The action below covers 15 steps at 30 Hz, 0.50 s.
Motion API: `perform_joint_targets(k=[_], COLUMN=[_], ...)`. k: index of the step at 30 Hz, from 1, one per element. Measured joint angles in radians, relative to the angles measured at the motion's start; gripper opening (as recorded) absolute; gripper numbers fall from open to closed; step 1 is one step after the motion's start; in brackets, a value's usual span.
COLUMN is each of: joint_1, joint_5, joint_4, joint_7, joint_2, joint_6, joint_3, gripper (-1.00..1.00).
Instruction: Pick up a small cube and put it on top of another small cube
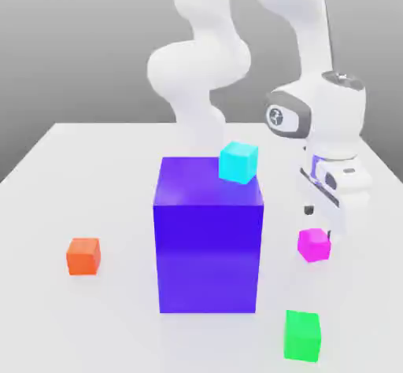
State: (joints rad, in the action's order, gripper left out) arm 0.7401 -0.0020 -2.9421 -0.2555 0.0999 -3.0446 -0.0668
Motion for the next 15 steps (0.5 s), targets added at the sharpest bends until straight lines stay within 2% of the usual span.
perform_joint_targets(k=[3,4,11,15], joint_1=[0.041,0.053,0.058,0.023], joint_5=[-0.016,-0.019,-0.021,-0.001], joint_4=[0.017,0.021,0.022,0.004], joint_7=[0.013,0.018,0.019,0.001], joint_2=[0.103,0.134,0.141,0.027], joint_6=[-0.085,-0.111,-0.115,-0.021], joint_3=[0.044,0.056,0.060,0.023], gripper=[0.00,-1.00,-1.00,-1.00])
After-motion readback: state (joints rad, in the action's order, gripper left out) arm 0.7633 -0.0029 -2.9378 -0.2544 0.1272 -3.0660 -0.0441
